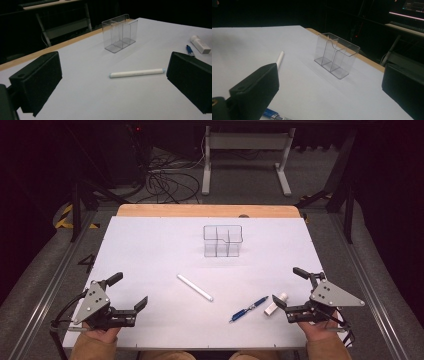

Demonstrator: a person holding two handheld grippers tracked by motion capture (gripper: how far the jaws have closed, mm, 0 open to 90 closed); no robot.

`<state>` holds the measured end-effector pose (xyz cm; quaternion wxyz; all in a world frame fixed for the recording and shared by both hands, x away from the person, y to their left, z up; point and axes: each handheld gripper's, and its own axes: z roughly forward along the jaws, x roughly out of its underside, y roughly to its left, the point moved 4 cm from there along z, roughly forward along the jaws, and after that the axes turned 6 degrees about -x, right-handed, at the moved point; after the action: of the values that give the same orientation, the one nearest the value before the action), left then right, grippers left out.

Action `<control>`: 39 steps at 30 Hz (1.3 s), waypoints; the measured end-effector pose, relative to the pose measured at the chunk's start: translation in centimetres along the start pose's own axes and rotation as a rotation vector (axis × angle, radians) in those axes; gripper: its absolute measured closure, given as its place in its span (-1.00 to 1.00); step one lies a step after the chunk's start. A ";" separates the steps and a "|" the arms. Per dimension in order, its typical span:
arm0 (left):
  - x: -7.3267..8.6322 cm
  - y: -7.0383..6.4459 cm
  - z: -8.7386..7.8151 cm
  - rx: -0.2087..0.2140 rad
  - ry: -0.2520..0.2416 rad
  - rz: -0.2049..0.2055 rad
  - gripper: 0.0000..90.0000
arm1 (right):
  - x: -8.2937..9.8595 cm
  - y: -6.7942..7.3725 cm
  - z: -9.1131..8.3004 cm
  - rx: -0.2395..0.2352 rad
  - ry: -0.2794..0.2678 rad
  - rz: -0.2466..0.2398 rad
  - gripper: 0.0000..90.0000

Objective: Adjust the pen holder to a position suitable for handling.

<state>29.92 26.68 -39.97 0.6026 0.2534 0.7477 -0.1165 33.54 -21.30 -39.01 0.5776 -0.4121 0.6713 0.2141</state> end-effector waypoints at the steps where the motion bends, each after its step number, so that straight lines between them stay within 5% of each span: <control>1: 0.0 0.1 0.0 0.001 -0.001 -0.005 -0.97 | 0.0 0.0 0.0 -0.006 0.001 0.005 -0.93; 5: -0.1 0.2 -0.1 -0.005 -0.011 -0.009 -0.96 | -0.1 0.1 0.2 -0.012 0.010 0.003 -0.91; 11: -0.2 -0.3 -0.2 -0.023 -0.010 0.042 -0.95 | -0.4 0.1 0.5 -0.016 0.024 -0.003 -0.90; 20: -0.4 0.0 -0.1 0.006 -0.006 -0.021 -0.92 | -1.2 0.1 0.9 -0.035 0.050 -0.018 -0.83; 39: -0.4 0.0 -0.2 -0.013 -0.007 0.003 -0.91 | -3.5 -1.5 3.7 -0.063 0.084 0.004 -0.81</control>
<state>29.79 26.72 -39.50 0.6071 0.2503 0.7459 -0.1118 36.89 -18.28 -36.25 0.5352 -0.4372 0.6889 0.2189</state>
